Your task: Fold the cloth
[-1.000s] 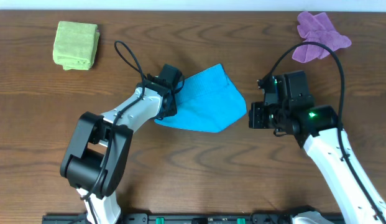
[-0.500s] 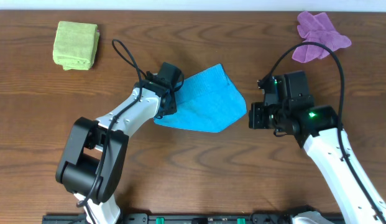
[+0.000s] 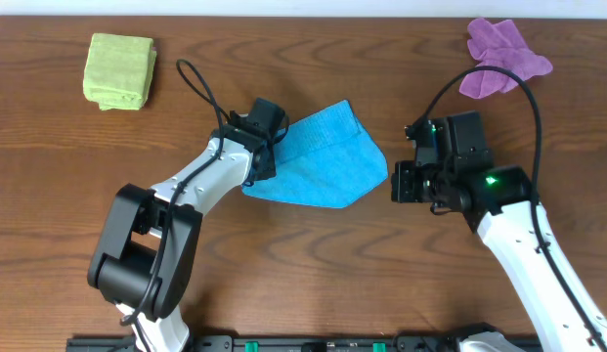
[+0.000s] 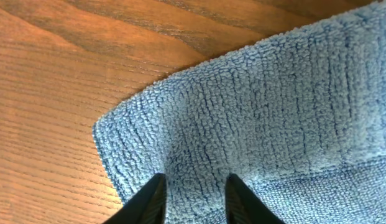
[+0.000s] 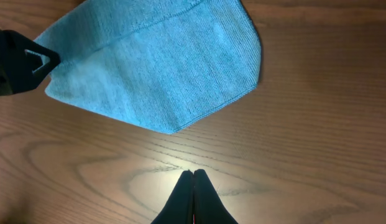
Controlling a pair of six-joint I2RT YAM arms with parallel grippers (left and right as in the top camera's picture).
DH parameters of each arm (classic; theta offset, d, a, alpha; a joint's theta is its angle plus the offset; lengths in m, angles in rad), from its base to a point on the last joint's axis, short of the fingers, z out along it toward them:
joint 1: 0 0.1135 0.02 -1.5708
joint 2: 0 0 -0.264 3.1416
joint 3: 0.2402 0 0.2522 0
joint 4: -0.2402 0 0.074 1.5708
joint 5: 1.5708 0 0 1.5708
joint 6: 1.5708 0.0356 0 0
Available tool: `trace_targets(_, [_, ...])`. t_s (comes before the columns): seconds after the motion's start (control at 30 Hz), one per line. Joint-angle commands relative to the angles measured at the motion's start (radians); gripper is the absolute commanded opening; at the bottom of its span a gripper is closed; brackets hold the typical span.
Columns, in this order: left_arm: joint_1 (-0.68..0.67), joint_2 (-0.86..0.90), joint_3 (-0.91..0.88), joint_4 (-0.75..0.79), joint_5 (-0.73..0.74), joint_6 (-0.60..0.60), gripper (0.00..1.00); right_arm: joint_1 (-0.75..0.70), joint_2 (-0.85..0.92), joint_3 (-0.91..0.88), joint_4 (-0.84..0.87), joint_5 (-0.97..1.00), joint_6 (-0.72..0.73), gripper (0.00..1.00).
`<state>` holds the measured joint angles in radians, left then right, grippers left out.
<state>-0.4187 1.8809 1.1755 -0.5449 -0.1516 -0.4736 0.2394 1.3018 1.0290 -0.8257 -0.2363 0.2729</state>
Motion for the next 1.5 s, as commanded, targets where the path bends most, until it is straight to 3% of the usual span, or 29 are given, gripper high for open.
trace_targets(0.0, [0.007, -0.004, 0.005, 0.0, -0.024, 0.003, 0.3, -0.006, -0.011, -0.003, -0.001, -0.008, -0.02, 0.02])
trace_targets(0.07, [0.007, -0.004, 0.005, -0.001, -0.023, 0.003, 0.37, -0.006, -0.011, -0.003, -0.001, -0.008, -0.02, 0.02])
trace_targets(0.23, [0.007, -0.004, -0.008, 0.013, -0.021, 0.002, 0.41, -0.006, -0.011, -0.003, -0.001, -0.008, -0.02, 0.02])
trace_targets(0.83, [0.007, 0.01, -0.03, 0.059, -0.005, 0.002, 0.43, -0.006, -0.011, -0.003, 0.006, -0.008, -0.019, 0.02])
trace_targets(1.1, [0.007, 0.013, -0.03, 0.064, -0.005, 0.002, 0.24, -0.006, -0.011, -0.003, 0.007, -0.008, -0.019, 0.02])
trace_targets(1.23, [0.007, 0.015, -0.03, 0.064, -0.004, 0.002, 0.22, -0.006, -0.011, -0.003, 0.007, -0.008, -0.019, 0.02])
trace_targets(1.37, [0.007, 0.039, -0.03, 0.064, 0.008, 0.002, 0.27, -0.006, -0.011, -0.003, 0.006, -0.008, -0.019, 0.02])
trace_targets(1.47, [0.007, 0.046, -0.03, 0.066, 0.014, 0.002, 0.16, -0.006, -0.011, -0.003, 0.007, -0.008, -0.019, 0.02])
